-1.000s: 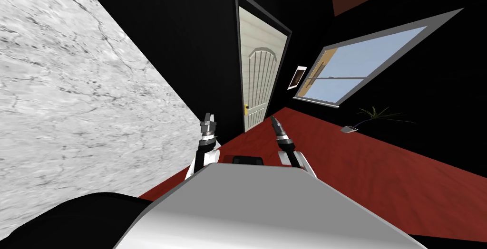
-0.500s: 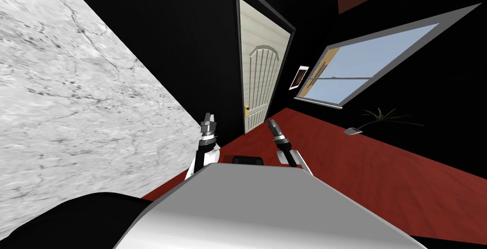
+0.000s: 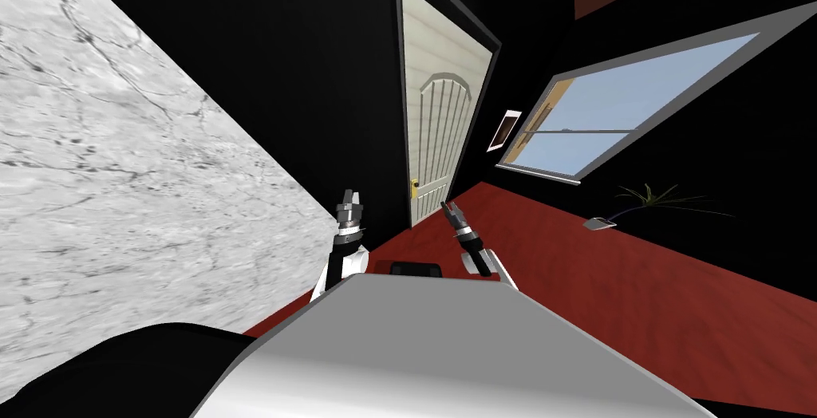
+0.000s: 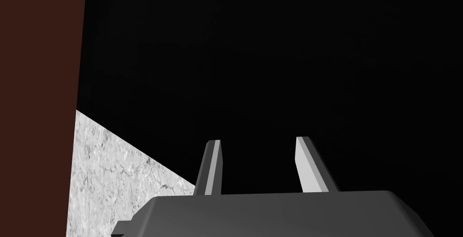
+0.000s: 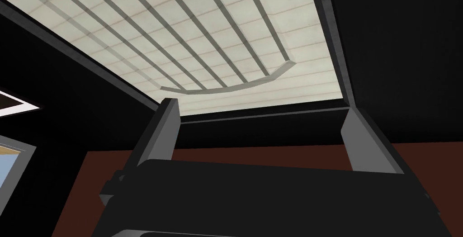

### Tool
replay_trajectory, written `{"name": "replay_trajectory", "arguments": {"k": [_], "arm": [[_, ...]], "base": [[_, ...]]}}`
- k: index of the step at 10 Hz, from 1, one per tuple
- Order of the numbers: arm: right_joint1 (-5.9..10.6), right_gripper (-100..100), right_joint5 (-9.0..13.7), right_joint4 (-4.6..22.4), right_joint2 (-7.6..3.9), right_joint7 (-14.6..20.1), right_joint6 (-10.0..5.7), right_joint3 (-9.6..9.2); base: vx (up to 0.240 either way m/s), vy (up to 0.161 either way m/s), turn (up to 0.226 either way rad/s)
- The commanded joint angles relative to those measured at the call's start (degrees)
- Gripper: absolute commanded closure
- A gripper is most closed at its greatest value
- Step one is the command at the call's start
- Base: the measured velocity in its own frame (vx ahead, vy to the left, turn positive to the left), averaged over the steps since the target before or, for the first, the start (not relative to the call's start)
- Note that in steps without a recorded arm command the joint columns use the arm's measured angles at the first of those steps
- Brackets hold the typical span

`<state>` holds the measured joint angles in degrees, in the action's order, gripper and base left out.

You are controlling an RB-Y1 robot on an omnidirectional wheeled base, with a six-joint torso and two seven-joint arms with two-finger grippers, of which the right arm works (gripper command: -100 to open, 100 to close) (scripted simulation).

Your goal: Pull the door open

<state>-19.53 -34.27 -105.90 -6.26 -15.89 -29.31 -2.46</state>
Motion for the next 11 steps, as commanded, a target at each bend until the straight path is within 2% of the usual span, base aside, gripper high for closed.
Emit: {"name": "replay_trajectory", "arguments": {"k": [1, 7, 8, 11], "arm": [[0.42, -100, -1.58, 1.47, -0.41, -0.89, -0.69, -0.08], [2.72, -100, -7.47, 7.01, -1.25, -4.18, -2.47, -0.87], [3.45, -100, -9.34, 8.77, -1.49, -5.22, -3.04, -1.12], [4.82, -100, -12.84, 12.05, -1.94, -7.16, -4.10, -1.58]], "base": [[0.100, 0.017, 0.005], [0.099, 0.008, 0.005], [0.110, 0.005, 0.007], [0.160, 0.004, 0.006]]}}
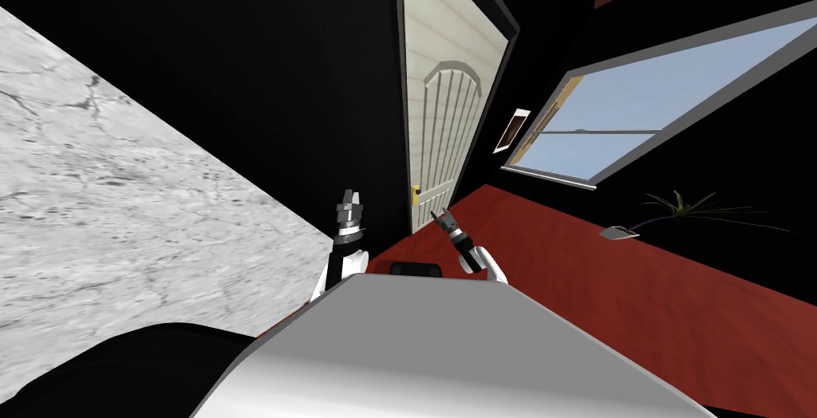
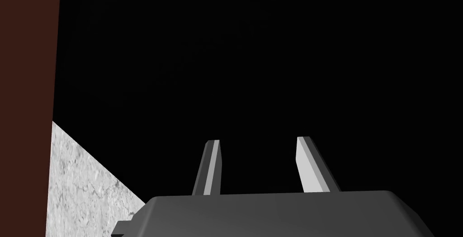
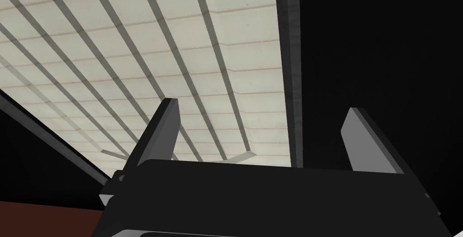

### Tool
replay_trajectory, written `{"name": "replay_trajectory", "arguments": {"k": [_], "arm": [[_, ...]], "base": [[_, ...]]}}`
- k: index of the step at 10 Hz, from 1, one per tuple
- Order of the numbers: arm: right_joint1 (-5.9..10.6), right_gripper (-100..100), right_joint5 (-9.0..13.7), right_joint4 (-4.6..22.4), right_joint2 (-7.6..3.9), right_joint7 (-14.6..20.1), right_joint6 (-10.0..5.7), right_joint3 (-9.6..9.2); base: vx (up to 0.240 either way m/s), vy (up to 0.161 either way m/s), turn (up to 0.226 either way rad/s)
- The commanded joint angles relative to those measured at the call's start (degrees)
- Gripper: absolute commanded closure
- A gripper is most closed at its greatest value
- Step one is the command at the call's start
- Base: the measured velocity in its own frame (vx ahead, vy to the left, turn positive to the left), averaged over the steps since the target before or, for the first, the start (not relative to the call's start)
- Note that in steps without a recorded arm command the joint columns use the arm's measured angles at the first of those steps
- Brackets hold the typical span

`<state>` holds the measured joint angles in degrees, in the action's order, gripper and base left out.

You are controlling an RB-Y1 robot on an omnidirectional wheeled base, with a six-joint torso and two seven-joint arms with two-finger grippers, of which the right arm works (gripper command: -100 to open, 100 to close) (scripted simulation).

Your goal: Pull the door open

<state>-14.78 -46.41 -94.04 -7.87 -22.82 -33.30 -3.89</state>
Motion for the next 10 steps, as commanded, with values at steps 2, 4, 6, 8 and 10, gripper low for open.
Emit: {"name": "replay_trajectory", "arguments": {"k": [2, 4, 6, 8, 10], "arm": [[1.01, -100, -3.10, 2.45, -0.63, -1.56, -0.84, -0.47], [1.86, -100, -5.28, 4.50, -0.88, -2.78, -1.50, -0.76], [2.79, -100, -7.65, 6.73, -1.15, -4.10, -2.21, -1.07], [3.64, -100, -9.82, 8.77, -1.39, -5.31, -2.87, -1.36], [3.90, -100, -9.99, 9.27, -1.46, -5.47, -3.09, -1.25]], "base": [[0.149, -0.002, 0.005], [0.156, 0.003, 0.003], [0.138, -0.009, 0.002], [0.190, -0.008, 0.000], [0.155, -0.009, 0.000]]}}
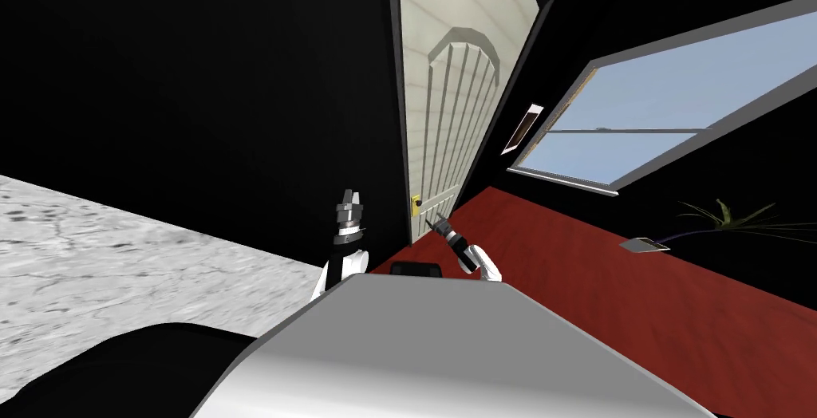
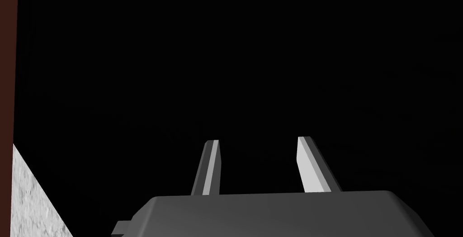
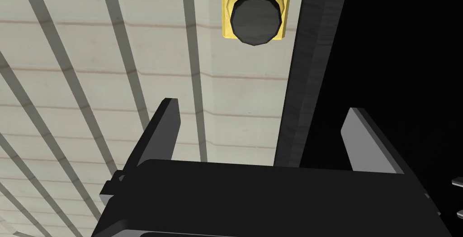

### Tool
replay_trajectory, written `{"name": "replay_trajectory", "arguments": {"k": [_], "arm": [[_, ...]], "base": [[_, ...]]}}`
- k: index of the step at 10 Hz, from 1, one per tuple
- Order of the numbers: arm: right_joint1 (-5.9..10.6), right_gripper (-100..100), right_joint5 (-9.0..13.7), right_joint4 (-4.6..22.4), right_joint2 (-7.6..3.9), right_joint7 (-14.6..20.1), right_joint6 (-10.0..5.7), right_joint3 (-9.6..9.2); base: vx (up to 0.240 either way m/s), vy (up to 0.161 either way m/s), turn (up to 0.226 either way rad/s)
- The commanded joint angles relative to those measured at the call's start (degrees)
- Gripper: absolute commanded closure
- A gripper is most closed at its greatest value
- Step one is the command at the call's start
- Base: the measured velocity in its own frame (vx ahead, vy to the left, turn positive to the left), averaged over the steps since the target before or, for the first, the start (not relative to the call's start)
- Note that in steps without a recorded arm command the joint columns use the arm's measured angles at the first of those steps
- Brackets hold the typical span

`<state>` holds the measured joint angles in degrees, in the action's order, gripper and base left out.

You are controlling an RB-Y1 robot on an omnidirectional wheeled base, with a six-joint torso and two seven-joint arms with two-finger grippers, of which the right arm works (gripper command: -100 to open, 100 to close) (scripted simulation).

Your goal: Pull the door open

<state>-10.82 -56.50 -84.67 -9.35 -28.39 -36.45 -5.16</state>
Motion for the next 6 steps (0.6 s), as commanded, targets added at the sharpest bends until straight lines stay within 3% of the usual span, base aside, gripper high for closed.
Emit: {"name": "replay_trajectory", "arguments": {"k": [1, 4, 6], "arm": [[1.02, -100, 0.88, 1.83, -0.84, -0.13, -0.70, 1.43], [2.93, -100, 2.51, 5.23, -2.39, -0.37, -2.02, 4.11], [4.07, -100, 3.50, 7.28, -3.33, -0.51, -2.80, 5.71]], "base": [[-0.010, 0.077, 0.104], [-0.078, 0.141, 0.109], [-0.001, 0.111, 0.114]]}}
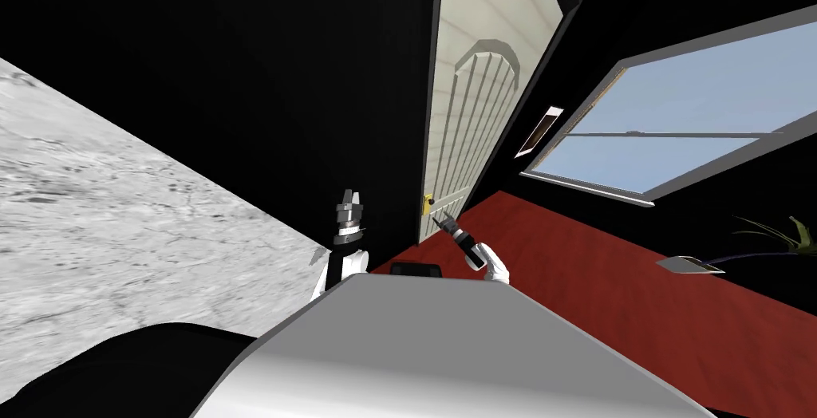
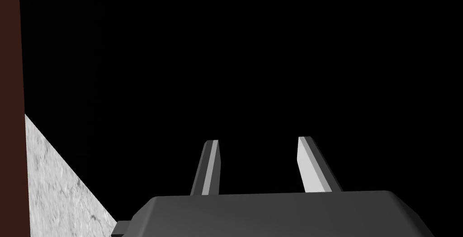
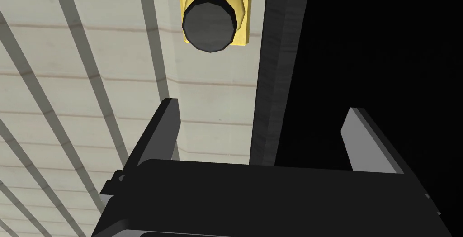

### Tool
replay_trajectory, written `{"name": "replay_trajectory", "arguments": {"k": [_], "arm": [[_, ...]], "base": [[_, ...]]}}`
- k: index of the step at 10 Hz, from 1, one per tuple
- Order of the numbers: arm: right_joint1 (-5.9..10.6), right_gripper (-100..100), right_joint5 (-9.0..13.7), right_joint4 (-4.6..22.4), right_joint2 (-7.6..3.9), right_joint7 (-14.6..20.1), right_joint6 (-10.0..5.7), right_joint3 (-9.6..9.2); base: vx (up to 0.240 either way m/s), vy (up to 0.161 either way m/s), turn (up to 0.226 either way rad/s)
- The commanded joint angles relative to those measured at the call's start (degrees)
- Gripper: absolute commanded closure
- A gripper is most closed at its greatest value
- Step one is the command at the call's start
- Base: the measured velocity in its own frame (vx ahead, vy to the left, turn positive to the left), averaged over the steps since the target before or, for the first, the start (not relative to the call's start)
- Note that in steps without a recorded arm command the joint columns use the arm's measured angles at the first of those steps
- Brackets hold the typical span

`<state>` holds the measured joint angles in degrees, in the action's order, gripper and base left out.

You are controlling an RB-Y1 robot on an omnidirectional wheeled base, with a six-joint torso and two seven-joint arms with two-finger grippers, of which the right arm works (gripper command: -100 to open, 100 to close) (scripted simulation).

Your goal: Pull the door open

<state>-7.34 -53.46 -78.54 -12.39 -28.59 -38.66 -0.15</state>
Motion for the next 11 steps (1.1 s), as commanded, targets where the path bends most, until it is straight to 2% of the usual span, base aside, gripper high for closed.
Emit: {"name": "replay_trajectory", "arguments": {"k": [1, 6, 9, 10, 11], "arm": [[1.19, -100, 0.96, 2.21, -0.77, -0.38, -1.00, 1.54], [5.10, -100, 4.33, 9.22, -3.96, -0.86, -3.68, 7.03], [6.63, -100, 5.65, 11.96, -5.21, -1.05, -4.73, 9.17], [6.15, -100, 5.48, 11.47, -4.99, -1.16, -4.78, 8.86], [6.15, 100, 5.48, 11.47, -4.99, -1.16, -4.78, 8.86]], "base": [[0.035, 0.091, 0.127], [0.093, 0.106, 0.136], [0.097, 0.018, 0.110], [-0.009, -0.032, 0.015], [-0.044, -0.034, -0.022]]}}
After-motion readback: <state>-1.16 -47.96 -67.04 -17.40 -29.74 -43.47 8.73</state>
